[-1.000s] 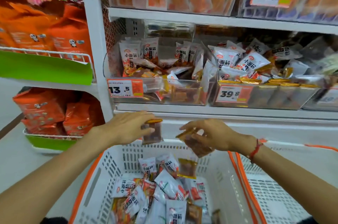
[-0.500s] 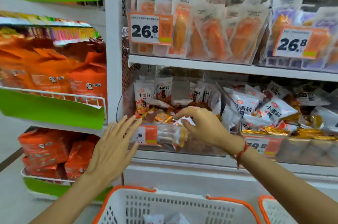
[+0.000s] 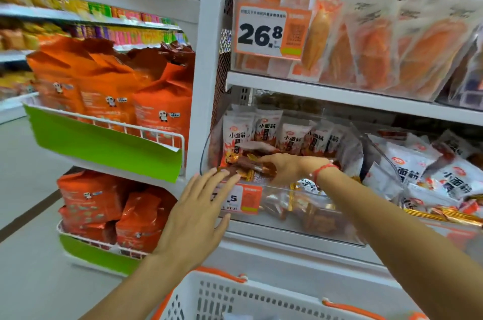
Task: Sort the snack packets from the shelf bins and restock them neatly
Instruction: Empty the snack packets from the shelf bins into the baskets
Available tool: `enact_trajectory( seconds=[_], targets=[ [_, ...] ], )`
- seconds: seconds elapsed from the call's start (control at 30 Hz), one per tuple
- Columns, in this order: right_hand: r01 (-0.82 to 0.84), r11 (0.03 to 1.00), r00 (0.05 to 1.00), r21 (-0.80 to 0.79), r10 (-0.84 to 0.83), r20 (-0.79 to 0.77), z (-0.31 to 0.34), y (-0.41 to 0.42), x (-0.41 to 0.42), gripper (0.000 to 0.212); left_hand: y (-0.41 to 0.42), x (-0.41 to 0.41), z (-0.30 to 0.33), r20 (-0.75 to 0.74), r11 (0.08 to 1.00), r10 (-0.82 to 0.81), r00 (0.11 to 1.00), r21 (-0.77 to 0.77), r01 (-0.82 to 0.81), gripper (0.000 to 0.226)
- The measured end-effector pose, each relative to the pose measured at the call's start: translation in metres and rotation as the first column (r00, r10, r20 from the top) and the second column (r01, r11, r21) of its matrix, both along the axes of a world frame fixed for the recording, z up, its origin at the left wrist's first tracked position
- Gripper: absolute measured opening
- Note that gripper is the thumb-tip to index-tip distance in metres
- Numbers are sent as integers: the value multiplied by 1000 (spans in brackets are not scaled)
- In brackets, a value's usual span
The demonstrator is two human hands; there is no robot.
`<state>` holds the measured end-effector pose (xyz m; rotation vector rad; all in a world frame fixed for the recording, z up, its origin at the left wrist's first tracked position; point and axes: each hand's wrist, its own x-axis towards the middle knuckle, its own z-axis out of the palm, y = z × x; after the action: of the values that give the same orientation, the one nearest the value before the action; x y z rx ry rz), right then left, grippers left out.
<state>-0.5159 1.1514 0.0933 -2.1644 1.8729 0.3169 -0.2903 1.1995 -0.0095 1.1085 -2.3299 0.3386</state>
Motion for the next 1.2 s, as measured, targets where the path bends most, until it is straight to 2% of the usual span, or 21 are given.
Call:
enact_trajectory(
  seconds=[0.07,0.13,0.23,0.3,0.43,0.5,0.57,0.63,0.77,0.97,1.03,1.13,1.2],
  targets=[
    [-11,997,1000,-83,13,23,-15,-6,-8,63,0,-1,-1,4,1000,-1,1000,10,1,75],
    [-18,985,992,-170,39,118,-19,0,-12,50,1,0,-1,0,999,2,1000,32,-2,79],
    [-16,970,963,-244,81,258,-29,7,-20,36,1,1,-1,16,1000,-6,1000,8,6,82],
    [22,937,950,-348,89,299,-29,13,-29,32,1,0,-1,13,1000,-10,1000,13,10,86],
    [195,774,886,-603,124,447,-9,46,-47,27,5,-2,0,33,1000,22,999,-17,-21,91],
    [206,660,889,-723,183,421,-3,71,-54,19,7,-5,1,65,998,58,996,-29,-56,91],
    [210,594,882,-777,227,412,-3,99,-56,14,10,-8,1,83,997,71,994,-19,-70,91],
    [210,615,853,-760,264,449,-5,132,-54,17,12,-11,-1,90,997,73,993,-32,-70,92],
    [122,758,798,-641,309,517,-19,185,-52,21,14,-12,1,82,998,63,995,-22,-61,87],
    [8,919,848,-395,203,490,-56,189,-52,18,15,-9,10,145,998,44,989,39,-50,81],
    [13,914,860,-406,196,470,-59,184,-54,18,14,-9,11,123,999,42,992,27,-46,74],
    [33,877,852,-479,226,473,-46,174,-55,16,12,-10,17,31,998,41,999,-44,-39,50],
    [62,842,855,-536,233,463,-30,163,-55,18,9,-14,30,-65,999,31,997,-30,-33,48]
  ],
)
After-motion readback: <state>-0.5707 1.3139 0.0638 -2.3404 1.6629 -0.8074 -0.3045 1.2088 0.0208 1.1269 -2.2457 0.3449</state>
